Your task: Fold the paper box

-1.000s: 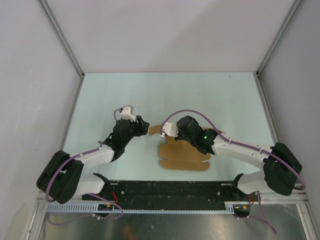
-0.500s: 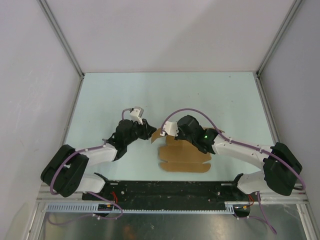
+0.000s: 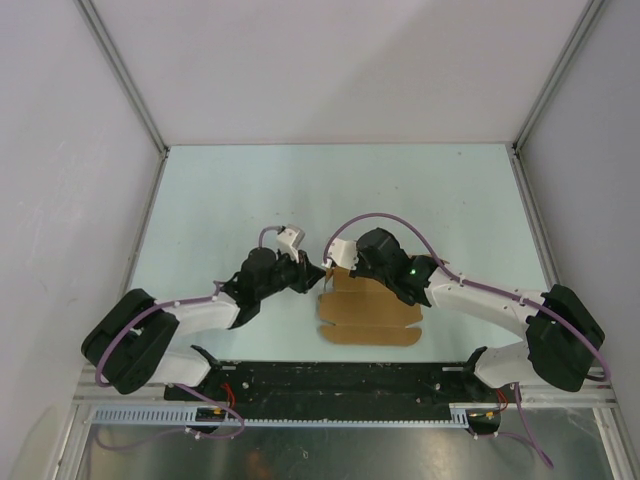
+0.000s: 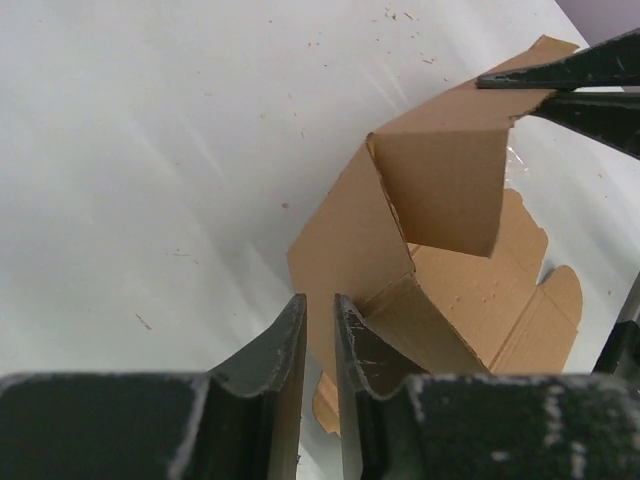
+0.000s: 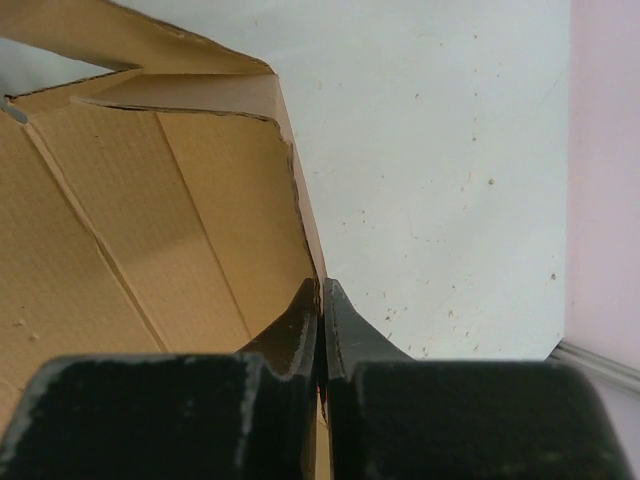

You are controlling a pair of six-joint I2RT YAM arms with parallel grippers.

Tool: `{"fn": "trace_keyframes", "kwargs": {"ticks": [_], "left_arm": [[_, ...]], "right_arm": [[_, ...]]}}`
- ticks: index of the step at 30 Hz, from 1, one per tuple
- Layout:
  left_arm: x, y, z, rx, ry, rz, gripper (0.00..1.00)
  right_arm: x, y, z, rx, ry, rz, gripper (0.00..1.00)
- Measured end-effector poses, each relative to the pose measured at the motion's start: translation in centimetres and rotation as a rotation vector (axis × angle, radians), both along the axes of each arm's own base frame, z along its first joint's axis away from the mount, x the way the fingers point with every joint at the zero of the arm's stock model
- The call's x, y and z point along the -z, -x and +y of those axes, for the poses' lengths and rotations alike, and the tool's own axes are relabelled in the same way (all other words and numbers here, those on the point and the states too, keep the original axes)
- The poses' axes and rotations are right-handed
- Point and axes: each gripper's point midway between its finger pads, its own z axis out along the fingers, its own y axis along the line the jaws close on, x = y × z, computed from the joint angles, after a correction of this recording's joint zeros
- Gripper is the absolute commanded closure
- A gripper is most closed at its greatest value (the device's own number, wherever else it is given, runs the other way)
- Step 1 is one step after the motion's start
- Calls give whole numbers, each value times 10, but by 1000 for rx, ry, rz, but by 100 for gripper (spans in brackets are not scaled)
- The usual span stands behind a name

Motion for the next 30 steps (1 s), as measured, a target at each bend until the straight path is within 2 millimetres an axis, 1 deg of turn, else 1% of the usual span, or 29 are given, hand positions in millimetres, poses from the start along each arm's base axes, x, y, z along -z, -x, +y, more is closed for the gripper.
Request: {"fn": "trace_keyframes", "kwargs": {"ticks": [4,11,19,21,22,27,30], "left_arm": [[0,4,-4,23,-2,-6,79],[5,14,-8,70,-17,-11,83],[9,22,-13,126,-42,-34,83],[11,25,-14,143,-53,-41,80],[11,26,-15,151,-57,-45,77],[11,34,-21,194,-62,-74,69],[13,40,-23,219,-69,-87,58]], "right_arm": [[0,0,1,0,-5,4,97],[1,1,1,-2,-9,9,96],[1,2,1,2,-13,14,96],[2,2,1,2,-12,16,96],[2,3,1,3,-13,17,97],[3,5,2,0,-11,22,96],[4,6,3,-4,-8,25,96]]}}
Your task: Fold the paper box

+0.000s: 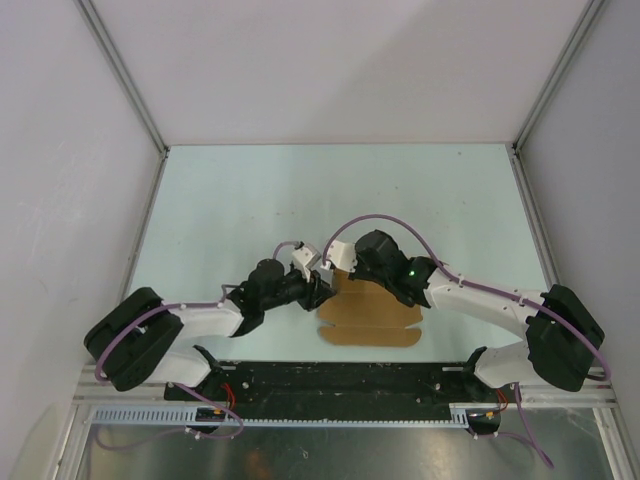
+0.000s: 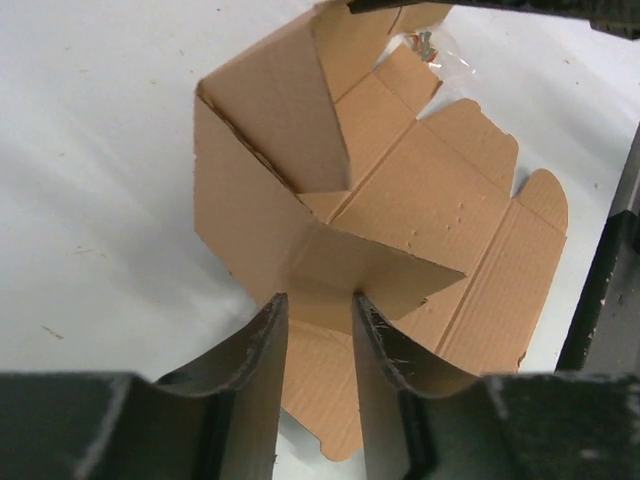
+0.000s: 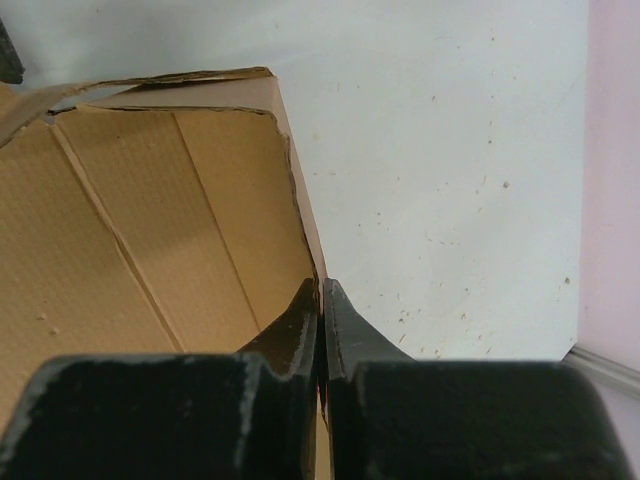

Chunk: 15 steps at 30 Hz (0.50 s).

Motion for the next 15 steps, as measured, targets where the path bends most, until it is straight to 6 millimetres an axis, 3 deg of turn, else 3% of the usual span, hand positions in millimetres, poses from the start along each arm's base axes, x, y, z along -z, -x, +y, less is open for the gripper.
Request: {"fn": "trace_keyframes", "kwargs": {"ticks": [4,7,15], "left_arm": [[2,4,-2,19,-7,-15,42],[5,4,-2,26,-17,-25,36],[8,-5,1,-9,-46,-65,30]], "right_arm": [[1,1,0,-2,2,3,96],[1,1,1,-2,1,6,97],[6,4,3,1,-12,27,97]]}}
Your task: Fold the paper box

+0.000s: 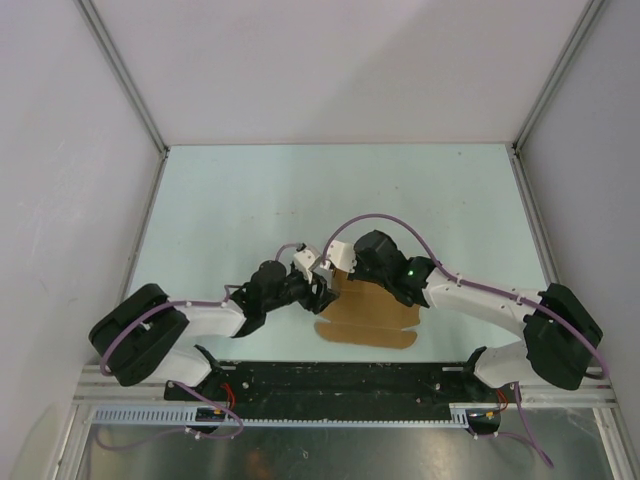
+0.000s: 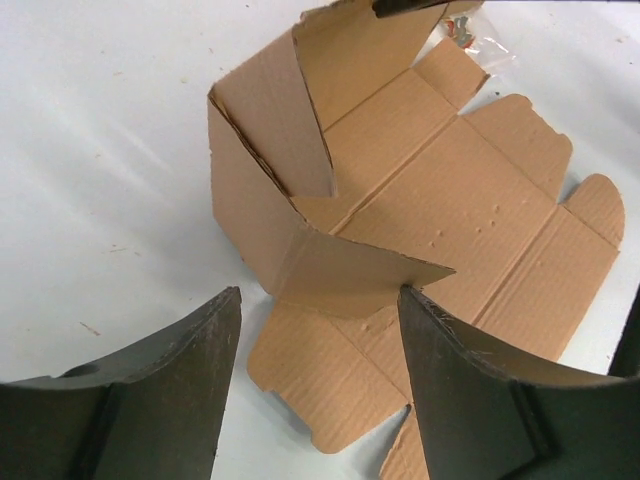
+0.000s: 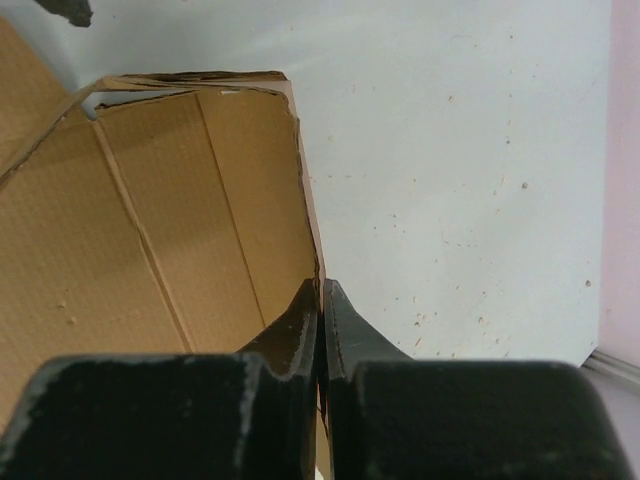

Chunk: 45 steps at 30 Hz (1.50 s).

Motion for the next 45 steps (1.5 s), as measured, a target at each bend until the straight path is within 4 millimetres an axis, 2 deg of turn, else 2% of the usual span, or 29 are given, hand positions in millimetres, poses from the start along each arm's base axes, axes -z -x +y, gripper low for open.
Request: {"fn": "trace_keyframes", "kwargs": {"ticks": [15,33,45], "left_arm": [[9,-17,-1,-42,-4,-60,30],[28,-14,4,-37,-37,-52,31],[23,-20,-4,-30,16,-115,31]], "right_arm": [[6,-1,-3,41,18,0,96],[10,1,-14,112,105,-128,95],[11,4,-14,125,98,-233,94]]}}
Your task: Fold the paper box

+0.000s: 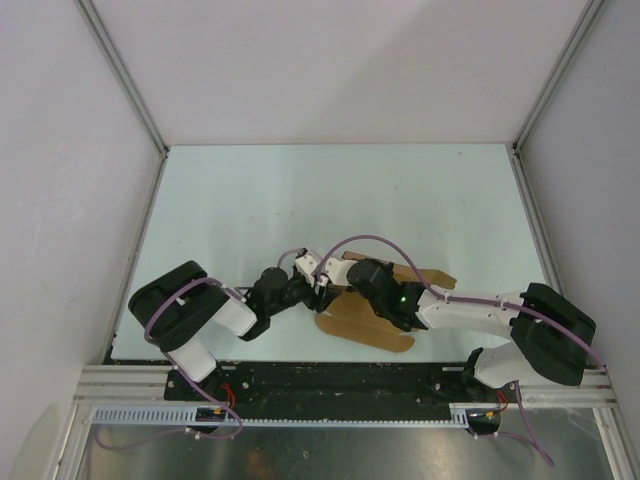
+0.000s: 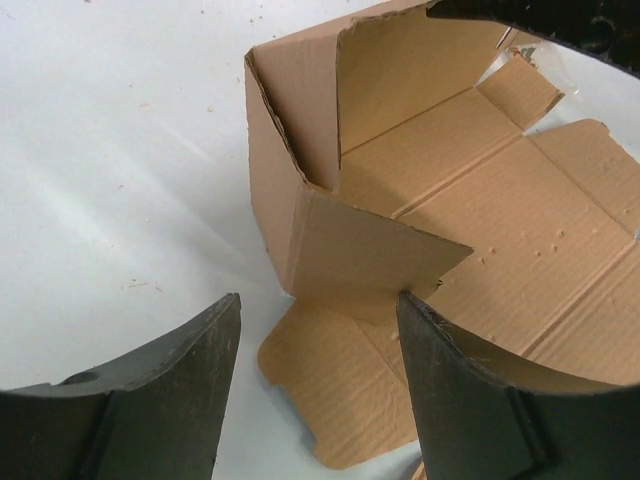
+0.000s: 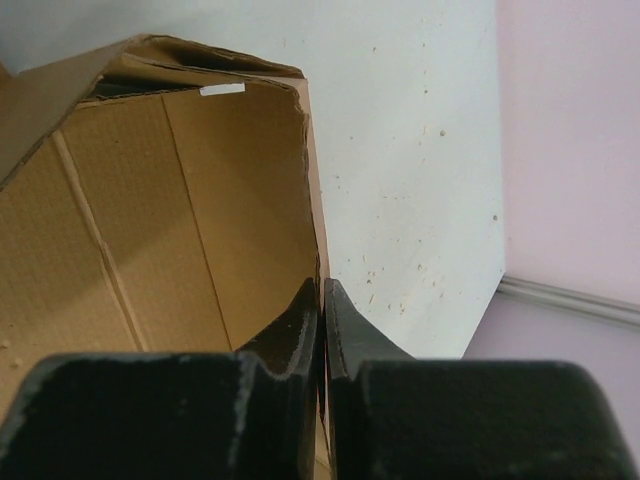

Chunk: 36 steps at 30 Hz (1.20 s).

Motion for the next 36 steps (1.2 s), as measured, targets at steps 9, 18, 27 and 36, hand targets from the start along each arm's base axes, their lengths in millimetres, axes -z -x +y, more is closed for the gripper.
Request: {"fn": "trace_keyframes", "kwargs": {"ticks": [9,18,27,36], "left_arm": [[-7,-8,5,-48,37,-62,30],[20,-11,12,-90,-8,-35,29],[25,-9,12,-84,-14,-26,28],[25,-10,12,-86,-15,-28,28]], "right_arm": [[1,-1,0,10,-25,-25,93],[2,-2,0,17,-49,-46,92],[5,-4,0,37,-59,-56,88],[13,0,2,37,-63,-61,68]]}}
